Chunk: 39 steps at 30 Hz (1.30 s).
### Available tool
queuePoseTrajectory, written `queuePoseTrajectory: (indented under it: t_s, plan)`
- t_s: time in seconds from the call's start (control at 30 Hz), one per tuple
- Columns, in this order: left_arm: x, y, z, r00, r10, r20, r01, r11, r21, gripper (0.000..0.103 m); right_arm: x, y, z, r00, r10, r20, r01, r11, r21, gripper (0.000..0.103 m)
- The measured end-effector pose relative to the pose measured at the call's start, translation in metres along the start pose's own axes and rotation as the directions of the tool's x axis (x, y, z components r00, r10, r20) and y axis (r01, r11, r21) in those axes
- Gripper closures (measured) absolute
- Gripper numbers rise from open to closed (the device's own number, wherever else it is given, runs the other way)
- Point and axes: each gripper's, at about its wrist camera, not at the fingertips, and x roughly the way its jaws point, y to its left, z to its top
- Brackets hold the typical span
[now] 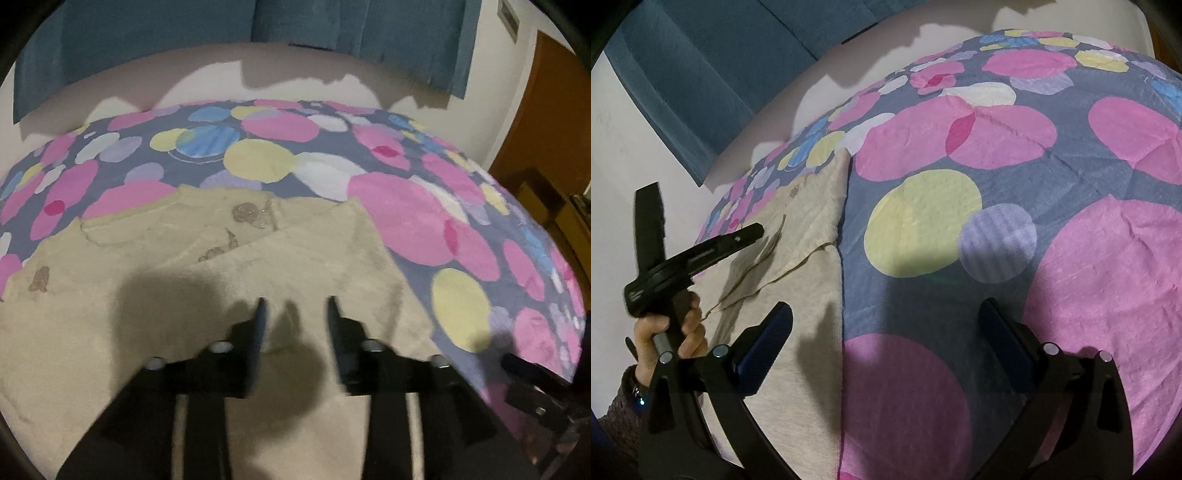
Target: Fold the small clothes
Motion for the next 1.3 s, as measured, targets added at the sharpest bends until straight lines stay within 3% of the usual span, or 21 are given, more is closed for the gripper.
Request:
queuePoseTrajectory:
  t_s: [0.17, 0.33, 0.47, 0.53, 0.57, 0.6, 0.7, 0.8, 0.93, 0.97, 1.0, 1.07, 1.1, 1.13, 1.3]
  plan:
    - [-0.045, 0.024, -0.015, 0.999, -0.019, 0.035, 0.020, 0.999, -0.028, 0.055, -0.002, 0.000, 0.000, 1.000, 0.006, 0.010, -0.006, 1.000, 0.003, 0.002]
    - [-0.088, 0.097, -0.052, 0.996, 0.090, 0.027, -0.087, 0.992, -0.096, 0.055, -0.018, 0.021, 0.008, 0.996, -0.077, 0.044, 0.079, 0.996, -0.044, 0.004]
    - [-0.114, 0.167, -0.092, 0.974, 0.226, -0.005, -0.223, 0.958, -0.181, 0.055, -0.035, 0.062, 0.025, 0.996, 0.025, 0.090, -0.019, 0.997, -0.071, 0.006]
    - [-0.118, 0.199, -0.113, 0.958, 0.281, -0.050, -0.285, 0.933, -0.219, 0.055, -0.025, 0.084, 0.035, 0.994, 0.088, 0.059, -0.083, 0.992, -0.090, 0.008]
    - [-0.119, 0.214, -0.121, 0.954, 0.292, -0.074, -0.301, 0.920, -0.253, 0.055, -0.013, 0.096, 0.040, 0.992, 0.123, 0.032, -0.119, 0.988, -0.096, 0.010]
    - [-0.119, 0.224, -0.126, 0.953, 0.292, -0.085, -0.304, 0.910, -0.281, 0.055, -0.005, 0.102, 0.042, 0.991, 0.135, 0.013, -0.133, 0.986, -0.098, 0.019]
    - [-0.128, 0.243, -0.134, 0.962, 0.267, -0.050, -0.267, 0.896, -0.354, 0.055, 0.051, 0.123, 0.053, 0.981, 0.168, -0.094, -0.173, 0.983, -0.053, 0.040]
    - [-0.130, 0.245, -0.130, 0.948, 0.317, -0.034, -0.306, 0.874, -0.377, 0.055, 0.101, 0.134, 0.063, 0.973, 0.172, -0.151, -0.173, 0.985, 0.007, 0.043]
    - [-0.122, 0.252, -0.131, 0.952, 0.300, -0.057, -0.297, 0.869, -0.397, 0.055, 0.147, 0.146, 0.066, 0.972, 0.117, -0.204, -0.115, 0.993, 0.022, 0.043]
    - [-0.122, 0.254, -0.133, 0.954, 0.293, -0.055, -0.290, 0.867, -0.405, 0.055, 0.154, 0.146, 0.065, 0.970, 0.113, -0.217, -0.110, 0.994, 0.024, 0.046]
    - [-0.124, 0.257, -0.135, 0.957, 0.286, -0.048, -0.280, 0.865, -0.416, 0.055, 0.163, 0.149, 0.063, 0.965, 0.109, -0.237, -0.106, 0.994, 0.025, 0.057]
    - [-0.126, 0.258, -0.136, 0.957, 0.286, -0.045, -0.277, 0.861, -0.426, 0.055, 0.169, 0.154, 0.061, 0.964, 0.097, -0.247, -0.099, 0.995, 0.006, 0.071]
    - [-0.126, 0.259, -0.137, 0.958, 0.285, -0.044, -0.276, 0.861, -0.427, 0.055, 0.170, 0.159, 0.060, 0.963, 0.097, -0.252, -0.103, 0.995, -0.013, 0.090]
    - [-0.126, 0.260, -0.137, 0.958, 0.284, -0.044, -0.275, 0.860, -0.429, 0.055, 0.169, 0.160, 0.060, 0.963, 0.098, -0.252, -0.106, 0.994, -0.018, 0.098]
    - [-0.126, 0.259, -0.138, 0.960, 0.279, -0.040, -0.269, 0.866, -0.421, 0.049, 0.147, 0.154, 0.056, 0.970, 0.118, -0.211, -0.123, 0.992, -0.009, 0.098]
